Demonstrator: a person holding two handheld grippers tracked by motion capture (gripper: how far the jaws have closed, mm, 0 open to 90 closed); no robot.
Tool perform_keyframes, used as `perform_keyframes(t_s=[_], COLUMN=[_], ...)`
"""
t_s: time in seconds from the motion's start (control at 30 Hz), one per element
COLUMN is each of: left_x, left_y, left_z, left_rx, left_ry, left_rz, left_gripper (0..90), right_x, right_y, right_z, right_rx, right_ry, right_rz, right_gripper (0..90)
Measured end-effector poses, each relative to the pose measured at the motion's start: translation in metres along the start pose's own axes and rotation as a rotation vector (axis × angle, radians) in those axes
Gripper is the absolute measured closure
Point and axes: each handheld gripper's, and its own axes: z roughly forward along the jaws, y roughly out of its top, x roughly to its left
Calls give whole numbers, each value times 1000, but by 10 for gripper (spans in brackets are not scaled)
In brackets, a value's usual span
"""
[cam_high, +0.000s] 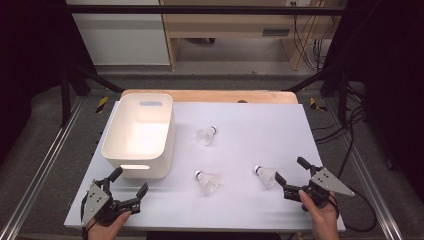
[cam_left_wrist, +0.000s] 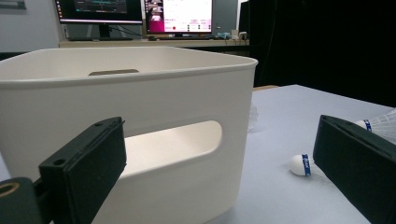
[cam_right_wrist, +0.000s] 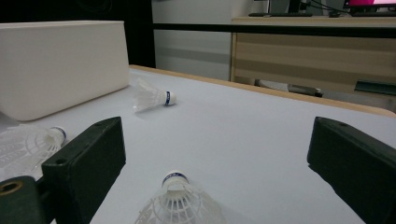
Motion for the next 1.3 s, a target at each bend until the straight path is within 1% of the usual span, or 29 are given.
perform_keyframes(t_s=[0.1, 0.17, 0.3, 0.47, 0.5, 0.67, 0.77, 0.8, 0.83, 0.87, 0.9, 0.97, 1.0, 1.1, 1.13, 1.2, 1.23, 1.27, 1.3], left_x=[4, 4, 3, 3, 3, 2, 0, -1, -5, -5, -11, -18, -18, -28, -31, -37, -43, -43, -49], left_y=[0, 1, 2, 0, -1, 1, 2, 2, 4, 4, 7, 9, 9, 11, 13, 14, 16, 16, 18], left_z=[-3, -3, -1, -1, 0, -1, -1, 0, 1, 1, 3, 6, 6, 13, 16, 20, 24, 24, 27], left_rx=[1, 0, 9, 13, 13, 12, 18, 25, 29, 29, 43, 47, 47, 56, 64, 74, 88, 88, 101], left_ry=[16, 15, 15, 11, 9, 1, -8, -14, -44, -44, -78, -108, -108, -146, -162, -177, -207, -207, -232], left_rz=[-19, -22, -11, -13, -28, -14, -18, -14, -14, -14, -2, 6, 6, 10, 17, 30, 45, 45, 60], left_gripper=[27, 27, 27, 28, 28, 28, 29, 30, 31, 35, 42, 42, 42, 42, 41, 41, 40, 40, 40], right_x=[-2, -3, -5, -6, -5, -5, -3, -2, -2, -2, -1, 0, 0, 0, 1, 2, 2, 2, 3], right_y=[-1, -1, -2, -2, -1, 0, -1, -1, -1, -1, 0, 0, 0, -1, 0, 1, 2, 2, 2], right_z=[-2, -4, -5, -6, -6, -3, -3, -4, -4, -4, -4, -3, -2, -2, -2, -2, -1, -1, -1], right_rx=[-9, -14, -9, -11, -12, -9, -3, -5, -6, -6, -5, -3, -2, 2, 2, 4, -5, -5, 2], right_ry=[-3, -1, -3, -10, -10, -9, -8, -8, -7, -7, -7, -7, -7, -7, -4, -1, 3, 3, 3], right_rz=[16, 15, 13, 11, 13, 4, 4, 3, 3, 3, 0, -3, -5, -7, -4, -6, -16, -16, -12], right_gripper=[46, 45, 44, 44, 44, 43, 43, 43, 43, 43, 43, 43, 43, 42, 42, 43, 42, 42, 42])
